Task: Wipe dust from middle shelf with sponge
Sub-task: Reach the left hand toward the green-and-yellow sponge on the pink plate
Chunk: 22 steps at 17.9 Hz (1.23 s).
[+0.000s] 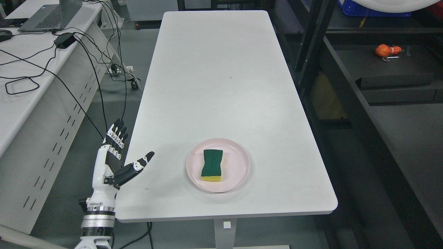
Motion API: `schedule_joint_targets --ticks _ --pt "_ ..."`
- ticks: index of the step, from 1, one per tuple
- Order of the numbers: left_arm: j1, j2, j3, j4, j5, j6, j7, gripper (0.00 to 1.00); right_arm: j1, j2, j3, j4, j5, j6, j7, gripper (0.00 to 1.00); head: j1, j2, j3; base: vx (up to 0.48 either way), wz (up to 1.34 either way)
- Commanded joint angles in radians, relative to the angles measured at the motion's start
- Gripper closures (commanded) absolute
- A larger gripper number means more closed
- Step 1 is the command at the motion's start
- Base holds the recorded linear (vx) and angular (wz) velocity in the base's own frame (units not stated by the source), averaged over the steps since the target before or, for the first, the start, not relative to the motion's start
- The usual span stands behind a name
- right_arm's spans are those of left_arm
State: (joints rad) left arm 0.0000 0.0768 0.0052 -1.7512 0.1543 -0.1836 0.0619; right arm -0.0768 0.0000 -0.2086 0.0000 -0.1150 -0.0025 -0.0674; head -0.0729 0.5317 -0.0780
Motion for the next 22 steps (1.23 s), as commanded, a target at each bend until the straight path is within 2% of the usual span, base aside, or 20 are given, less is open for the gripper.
schedule_joint_targets --ticks 1,4,6,9,11,14,16,17,19,21,22 --pt "-0.02 -0.006 0.016 -0.007 0.001 0.016 -0.001 0.01 0.0 -0.017 0.0 -0.017 0.0 0.073 -0.005 0.0 0.0 0.0 0.0 0.0 0.0" --pt "-0.026 -0.002 0.032 -0.004 0.001 0.029 -0.016 0.01 0.0 -0.017 0.0 -0.017 0.0 0.073 -0.006 0.0 0.0 0.0 0.0 0.0 0.0" --pt "-0.041 -0.003 0.071 0.001 -0.001 0.018 -0.136 0.01 0.0 -0.017 0.0 -0.017 0.0 0.073 -0.005 0.0 0.0 0.0 0.0 0.0 0.0" --pt "-0.13 0.032 0.168 0.022 -0.044 -0.009 -0.385 0.01 0.0 -0.017 0.0 -0.017 0.0 0.073 -0.005 0.0 0.0 0.0 0.0 0.0 0.0" --pt "-0.181 0.095 0.196 0.064 -0.172 -0.08 -0.467 0.01 0.0 -0.017 0.0 -0.017 0.0 0.073 -0.005 0.0 0.0 0.0 0.0 0.0 0.0" --pt "-0.216 0.187 0.191 0.13 -0.454 -0.198 -0.481 0.01 0.0 -0.017 0.0 -0.017 0.0 0.073 -0.005 0.0 0.0 0.0 0.0 0.0 0.0" --pt "-0.25 0.278 0.187 0.182 -0.67 -0.366 -0.496 0.02 0.0 -0.017 0.0 -0.017 0.0 0.073 -0.005 0.0 0.0 0.0 0.0 0.0 0.0" --pt "-0.285 0.305 0.188 0.212 -0.796 -0.434 -0.546 0.02 0.0 -0.017 0.0 -0.017 0.0 0.073 -0.006 0.0 0.0 0.0 0.0 0.0 0.0" --pt "-0.354 0.317 0.185 0.229 -0.948 -0.535 -0.666 0.02 0.0 -0.017 0.0 -0.017 0.0 0.073 -0.005 0.0 0.0 0.0 0.0 0.0 0.0" --pt "-0.414 0.276 0.19 0.231 -0.947 -0.536 -0.683 0.02 0.0 -0.017 0.0 -0.017 0.0 0.075 -0.005 0.0 0.0 0.0 0.0 0.0 0.0" --pt "-0.434 0.221 0.197 0.231 -0.947 -0.533 -0.689 0.02 0.0 -0.017 0.0 -0.017 0.0 0.073 -0.005 0.0 0.0 0.0 0.0 0.0 0.0"
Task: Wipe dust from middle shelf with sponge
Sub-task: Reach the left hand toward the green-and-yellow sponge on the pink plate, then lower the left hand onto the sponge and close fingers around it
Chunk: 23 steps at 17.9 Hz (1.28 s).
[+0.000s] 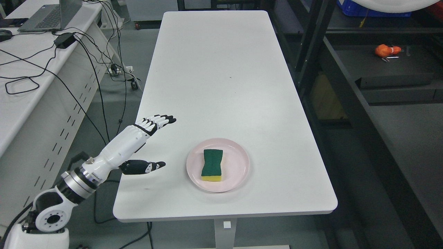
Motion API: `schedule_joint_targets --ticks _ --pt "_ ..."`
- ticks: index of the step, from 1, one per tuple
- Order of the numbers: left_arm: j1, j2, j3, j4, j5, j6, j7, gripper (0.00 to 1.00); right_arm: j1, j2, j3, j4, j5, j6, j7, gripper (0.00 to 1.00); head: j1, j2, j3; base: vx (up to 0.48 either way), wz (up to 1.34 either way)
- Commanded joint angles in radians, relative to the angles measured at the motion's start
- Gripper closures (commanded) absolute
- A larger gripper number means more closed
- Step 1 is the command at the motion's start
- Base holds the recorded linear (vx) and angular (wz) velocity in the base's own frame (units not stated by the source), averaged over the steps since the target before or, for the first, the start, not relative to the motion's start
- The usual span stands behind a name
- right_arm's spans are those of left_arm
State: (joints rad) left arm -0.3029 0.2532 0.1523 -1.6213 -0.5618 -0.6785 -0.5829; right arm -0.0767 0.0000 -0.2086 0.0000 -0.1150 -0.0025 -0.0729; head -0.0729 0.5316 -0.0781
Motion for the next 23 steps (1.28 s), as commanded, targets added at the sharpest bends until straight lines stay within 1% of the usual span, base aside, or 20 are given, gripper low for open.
schedule_joint_targets --ticks 1,2,3,4,5,8,11,14,17,20,23 --pt "-0.125 0.029 0.033 0.101 -0.227 -0.055 -0.054 0.02 0.0 -0.017 0.0 -0.017 0.0 0.073 0.001 0.0 0.0 0.0 0.0 0.0 0.0" --pt "-0.125 0.046 0.015 0.101 -0.231 -0.097 -0.09 0.03 0.0 -0.017 0.0 -0.017 0.0 0.073 -0.001 0.0 0.0 0.0 0.0 0.0 0.0" --pt "-0.133 0.053 0.007 0.101 -0.233 -0.105 -0.118 0.05 0.0 -0.017 0.0 -0.017 0.0 0.073 0.001 0.0 0.0 0.0 0.0 0.0 0.0" --pt "-0.145 0.054 0.006 0.107 -0.239 -0.107 -0.142 0.09 0.0 -0.017 0.0 -0.017 0.0 0.073 0.001 0.0 0.0 0.0 0.0 0.0 0.0" --pt "-0.171 0.052 0.001 0.127 -0.253 -0.107 -0.149 0.12 0.0 -0.017 0.0 -0.017 0.0 0.073 0.001 0.0 0.0 0.0 0.0 0.0 0.0" --pt "-0.281 0.046 -0.069 0.191 -0.294 -0.107 -0.149 0.12 0.0 -0.017 0.0 -0.017 0.0 0.073 -0.001 0.0 0.0 0.0 0.0 0.0 0.0" --pt "-0.344 0.032 -0.167 0.224 -0.296 -0.107 -0.147 0.13 0.0 -0.017 0.0 -0.017 0.0 0.075 0.001 0.0 0.0 0.0 0.0 0.0 0.0" --pt "-0.331 -0.008 -0.247 0.239 -0.302 -0.107 -0.147 0.13 0.0 -0.017 0.0 -0.017 0.0 0.073 0.001 0.0 0.0 0.0 0.0 0.0 0.0" --pt "-0.297 -0.055 -0.257 0.245 -0.325 -0.107 -0.146 0.13 0.0 -0.017 0.0 -0.017 0.0 0.073 0.001 0.0 0.0 0.0 0.0 0.0 0.0" --pt "-0.294 -0.097 -0.261 0.267 -0.358 -0.107 -0.146 0.13 0.0 -0.017 0.0 -0.017 0.0 0.073 0.001 0.0 0.0 0.0 0.0 0.0 0.0" --pt "-0.294 -0.149 -0.305 0.29 -0.372 -0.107 -0.146 0.13 0.0 -0.017 0.0 -0.017 0.0 0.073 -0.001 0.0 0.0 0.0 0.0 0.0 0.0"
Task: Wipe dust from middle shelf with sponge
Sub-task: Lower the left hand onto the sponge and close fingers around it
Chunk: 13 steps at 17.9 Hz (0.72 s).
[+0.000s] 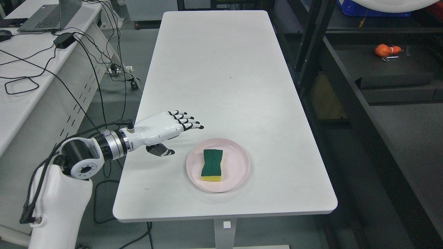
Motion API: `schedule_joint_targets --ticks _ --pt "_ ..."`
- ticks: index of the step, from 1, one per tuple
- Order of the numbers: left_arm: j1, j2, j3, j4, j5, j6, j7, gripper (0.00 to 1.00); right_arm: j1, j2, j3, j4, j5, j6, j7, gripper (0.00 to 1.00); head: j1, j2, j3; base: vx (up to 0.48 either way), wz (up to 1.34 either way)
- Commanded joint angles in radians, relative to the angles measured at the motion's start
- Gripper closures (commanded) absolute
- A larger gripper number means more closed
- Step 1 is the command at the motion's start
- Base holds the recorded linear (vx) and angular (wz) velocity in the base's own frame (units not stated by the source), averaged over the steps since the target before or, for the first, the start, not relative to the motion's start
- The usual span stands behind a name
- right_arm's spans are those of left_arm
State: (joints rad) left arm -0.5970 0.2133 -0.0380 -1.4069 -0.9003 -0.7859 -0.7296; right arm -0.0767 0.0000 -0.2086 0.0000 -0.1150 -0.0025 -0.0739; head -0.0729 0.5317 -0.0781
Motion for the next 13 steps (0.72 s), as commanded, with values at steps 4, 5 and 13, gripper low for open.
schedule_joint_targets --ticks 4,5,13 --pt "0.002 -0.14 -0.158 0.075 -0.048 0.001 0.001 0.16 0.0 -0.017 0.0 -0.017 0.0 0.073 0.0 0.0 0.0 0.0 0.0 0.0 0.0" --pt "0.002 -0.143 -0.158 0.075 -0.057 0.001 0.001 0.16 0.0 -0.017 0.0 -0.017 0.0 0.073 0.002 0.0 0.0 0.0 0.0 0.0 0.0" --pt "0.043 -0.149 -0.163 0.114 -0.063 0.001 0.001 0.29 0.0 -0.017 0.0 -0.017 0.0 0.073 0.002 0.0 0.0 0.0 0.0 0.0 0.0"
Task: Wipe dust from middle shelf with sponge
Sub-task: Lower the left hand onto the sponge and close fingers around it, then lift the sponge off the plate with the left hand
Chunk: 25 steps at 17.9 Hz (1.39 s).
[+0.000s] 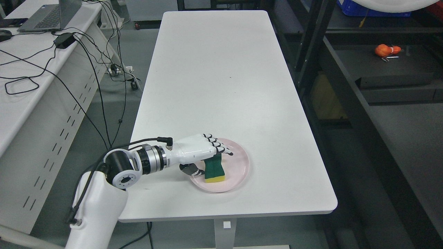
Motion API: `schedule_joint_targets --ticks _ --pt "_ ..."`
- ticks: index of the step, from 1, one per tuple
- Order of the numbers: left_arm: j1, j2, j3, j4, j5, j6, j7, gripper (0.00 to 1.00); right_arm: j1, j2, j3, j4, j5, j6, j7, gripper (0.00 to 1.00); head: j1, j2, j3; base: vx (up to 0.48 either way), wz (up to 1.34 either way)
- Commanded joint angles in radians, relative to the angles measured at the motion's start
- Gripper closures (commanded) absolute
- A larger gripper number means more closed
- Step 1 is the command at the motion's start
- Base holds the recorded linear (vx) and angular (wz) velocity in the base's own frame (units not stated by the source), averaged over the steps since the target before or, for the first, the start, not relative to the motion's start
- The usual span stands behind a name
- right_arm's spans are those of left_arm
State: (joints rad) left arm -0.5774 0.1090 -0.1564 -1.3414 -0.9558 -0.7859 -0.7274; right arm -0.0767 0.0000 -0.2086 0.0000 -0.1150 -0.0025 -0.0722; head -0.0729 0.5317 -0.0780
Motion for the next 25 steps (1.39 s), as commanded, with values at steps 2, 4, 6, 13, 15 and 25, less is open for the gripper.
schedule_joint_targets --ticks 2,4,6,13,15,25 --pt "0.031 -0.043 -0.038 0.05 -0.008 0.0 -0.001 0.36 0.0 -0.017 0.0 -0.017 0.0 0.073 0.0 0.0 0.0 0.0 0.0 0.0 0.0" --pt "0.036 -0.043 -0.025 0.048 -0.006 0.0 -0.001 0.47 0.0 -0.017 0.0 -0.017 0.0 0.073 0.0 0.0 0.0 0.0 0.0 0.0 0.0" --pt "0.034 -0.049 0.02 0.047 0.008 0.0 -0.003 0.58 0.0 -0.017 0.0 -0.017 0.0 0.073 0.0 0.0 0.0 0.0 0.0 0.0 0.0" --pt "0.03 -0.071 0.167 0.034 0.124 0.0 -0.006 0.98 0.0 -0.017 0.0 -0.017 0.0 0.073 -0.001 0.0 0.0 0.0 0.0 0.0 0.0" --pt "0.03 -0.071 0.22 0.007 0.164 0.0 -0.006 1.0 0.0 -0.017 0.0 -0.017 0.0 0.073 0.0 0.0 0.0 0.0 0.0 0.0 0.0" --pt "0.06 -0.068 0.385 -0.13 0.377 0.0 -0.012 1.0 0.0 -0.017 0.0 -0.017 0.0 0.073 0.0 0.0 0.0 0.0 0.0 0.0 0.0"
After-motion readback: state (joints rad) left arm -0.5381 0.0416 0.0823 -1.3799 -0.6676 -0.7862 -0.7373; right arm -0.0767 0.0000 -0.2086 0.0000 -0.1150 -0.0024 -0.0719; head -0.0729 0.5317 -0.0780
